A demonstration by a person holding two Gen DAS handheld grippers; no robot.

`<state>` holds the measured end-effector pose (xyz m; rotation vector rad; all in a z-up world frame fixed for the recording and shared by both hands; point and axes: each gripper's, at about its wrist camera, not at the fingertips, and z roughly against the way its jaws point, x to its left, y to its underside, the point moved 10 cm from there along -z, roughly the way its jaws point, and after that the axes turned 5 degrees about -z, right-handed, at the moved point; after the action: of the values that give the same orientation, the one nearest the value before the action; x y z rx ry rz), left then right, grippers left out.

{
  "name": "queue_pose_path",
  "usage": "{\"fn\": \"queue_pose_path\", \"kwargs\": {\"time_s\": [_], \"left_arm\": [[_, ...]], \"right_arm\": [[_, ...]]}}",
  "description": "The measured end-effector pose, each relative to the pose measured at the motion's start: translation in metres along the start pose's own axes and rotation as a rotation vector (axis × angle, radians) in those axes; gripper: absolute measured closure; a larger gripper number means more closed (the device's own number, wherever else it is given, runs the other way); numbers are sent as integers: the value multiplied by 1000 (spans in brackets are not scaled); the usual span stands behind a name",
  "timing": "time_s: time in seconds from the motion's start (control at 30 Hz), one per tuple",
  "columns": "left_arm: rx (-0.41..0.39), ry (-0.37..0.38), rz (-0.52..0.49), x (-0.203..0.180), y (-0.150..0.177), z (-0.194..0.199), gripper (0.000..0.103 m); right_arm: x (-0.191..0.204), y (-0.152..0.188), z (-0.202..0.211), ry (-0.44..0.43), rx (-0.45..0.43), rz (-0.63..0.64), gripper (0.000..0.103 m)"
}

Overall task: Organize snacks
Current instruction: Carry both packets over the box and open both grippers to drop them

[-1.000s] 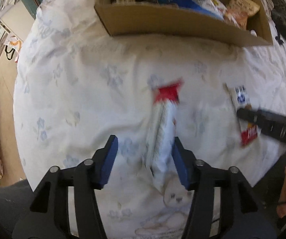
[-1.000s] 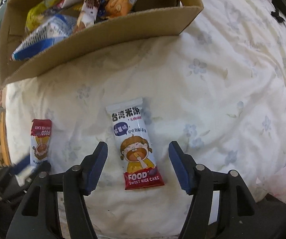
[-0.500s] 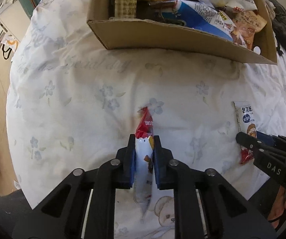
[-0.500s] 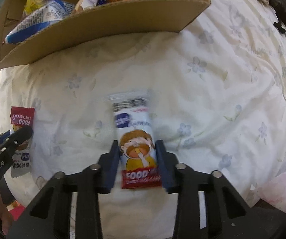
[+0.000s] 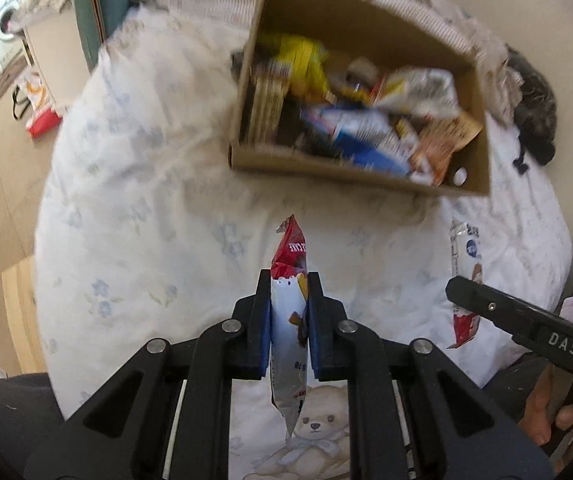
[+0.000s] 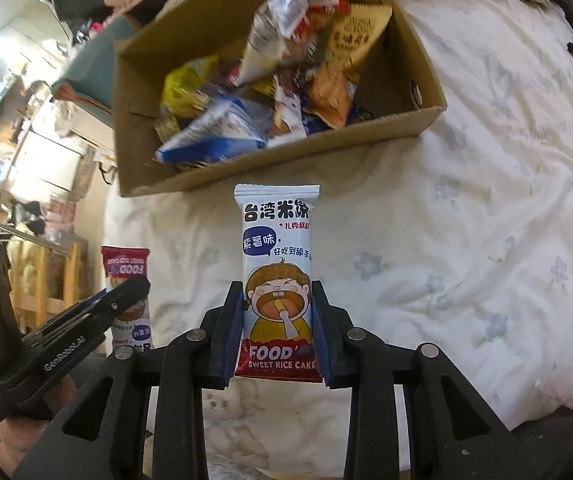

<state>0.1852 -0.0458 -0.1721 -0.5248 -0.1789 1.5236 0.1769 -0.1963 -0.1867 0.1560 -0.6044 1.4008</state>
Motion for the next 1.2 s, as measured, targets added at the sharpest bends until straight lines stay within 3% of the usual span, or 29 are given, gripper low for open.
{"fn": "queue_pose_path", "kwargs": {"time_s": [0.23, 0.43, 0.7, 0.87, 1.03, 1.2], "left_arm": [[-91, -6, -12, -10, -34, 39, 91], [-113, -19, -33, -12, -76, 48, 91], [-140, -82, -90, -10, -132, 26, 91], [-142, -81, -81, -10, -162, 4, 91], [-189, -118, -133, -15, -176, -15, 91], [-214, -103, -142, -16, -181, -31, 91]], "right_arm": [[8, -20, 33, -69, -62, 1, 70], [26, -56, 34, -90, -91, 24, 70], [37, -108, 24, -99, -103, 36, 70], [48, -145, 16, -105, -129, 59, 70], [48, -168, 1, -169, -143, 43, 70], [25, -175, -18, -178, -129, -47, 70]]}}
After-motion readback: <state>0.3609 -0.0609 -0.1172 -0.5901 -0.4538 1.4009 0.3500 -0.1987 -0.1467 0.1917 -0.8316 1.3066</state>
